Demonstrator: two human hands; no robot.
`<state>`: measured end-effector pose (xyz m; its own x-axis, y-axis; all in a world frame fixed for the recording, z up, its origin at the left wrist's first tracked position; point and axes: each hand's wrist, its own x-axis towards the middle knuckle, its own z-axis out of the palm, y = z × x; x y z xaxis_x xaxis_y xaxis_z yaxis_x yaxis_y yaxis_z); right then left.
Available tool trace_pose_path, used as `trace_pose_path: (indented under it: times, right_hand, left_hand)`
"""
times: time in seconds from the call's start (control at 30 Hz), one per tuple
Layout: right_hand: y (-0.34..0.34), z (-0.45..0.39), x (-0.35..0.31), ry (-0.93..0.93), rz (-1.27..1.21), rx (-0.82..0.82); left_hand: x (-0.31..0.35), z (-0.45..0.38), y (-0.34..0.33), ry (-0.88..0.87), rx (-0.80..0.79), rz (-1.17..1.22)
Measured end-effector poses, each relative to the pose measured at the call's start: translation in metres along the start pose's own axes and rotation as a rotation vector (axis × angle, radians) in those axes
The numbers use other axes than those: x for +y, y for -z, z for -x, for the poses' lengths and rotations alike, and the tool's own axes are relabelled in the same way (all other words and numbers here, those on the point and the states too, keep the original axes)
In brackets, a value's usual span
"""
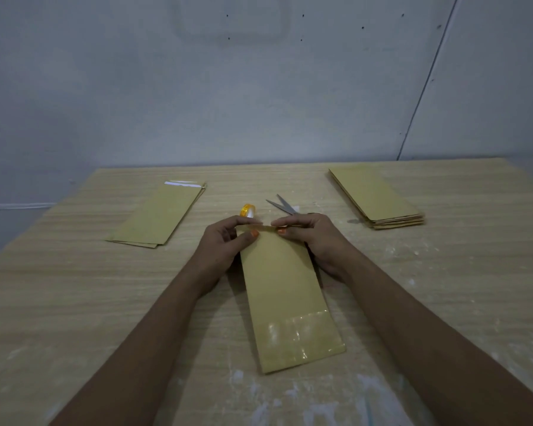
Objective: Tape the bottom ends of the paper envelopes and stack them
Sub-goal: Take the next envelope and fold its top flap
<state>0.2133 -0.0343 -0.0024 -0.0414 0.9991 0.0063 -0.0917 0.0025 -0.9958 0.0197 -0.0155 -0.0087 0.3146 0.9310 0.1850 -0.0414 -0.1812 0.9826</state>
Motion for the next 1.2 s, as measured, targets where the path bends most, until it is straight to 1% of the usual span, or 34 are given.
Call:
trace_pose_path:
  times: [0.17,0.33,0.43,0.53,0.6,0.73,0.77,0.83,0.93,1.0,1.07,1.13,1.2]
  right_hand:
    - [0.000,0.000,0.000,0.000,-0.006,0.021]
    - [-0.001,-0.002,0.001,-0.005,0.029,0.024]
    - [-0.003,-0.002,-0.001,-0.039,0.004,0.055]
    - [-0.003,0.001,-0.001,-0.007,0.062,0.053]
    - [-0.003,0.002,0.001,0.023,0.115,0.036]
    - [-0.006,0.003,0.001,0.053,0.128,0.017]
    - [-0.007,0.004,0.001,0.062,0.138,0.008]
    - [-0.007,0.005,0.001,0.091,0.182,-0.007]
    - [-0.009,0.006,0.001,0.114,0.216,-0.004]
    - [-0.011,0.006,-0.002,0.078,0.160,0.029]
    - [-0.013,0.006,-0.006,-0.037,0.055,0.060]
    - [-0.013,0.004,-0.008,-0.154,0.076,0.075]
    - [-0.014,0.003,-0.008,-0.207,0.129,0.062]
  left_hand:
    - [0.005,0.005,0.005,0.037,-0.058,0.030]
    - [0.000,0.005,0.005,0.015,-0.033,-0.030]
    - [-0.001,0.005,0.004,0.001,-0.021,-0.058]
    - [0.000,0.006,0.002,0.000,-0.026,-0.062]
    - [0.003,0.006,0.001,0.032,0.019,-0.086]
    - [0.008,-0.001,0.000,0.177,0.125,-0.150]
    - [0.009,-0.001,0.001,0.208,0.120,-0.147]
    - [0.009,0.000,0.001,0.230,0.061,-0.122]
    - [0.004,0.001,0.004,0.178,0.010,-0.139]
    - [0.002,0.000,0.005,0.159,0.011,-0.108]
    - [0.000,0.001,0.006,0.148,0.003,-0.090]
    - [-0.001,0.001,0.005,0.127,-0.008,-0.097]
    - [-0.002,0.001,0.005,0.108,-0.015,-0.095]
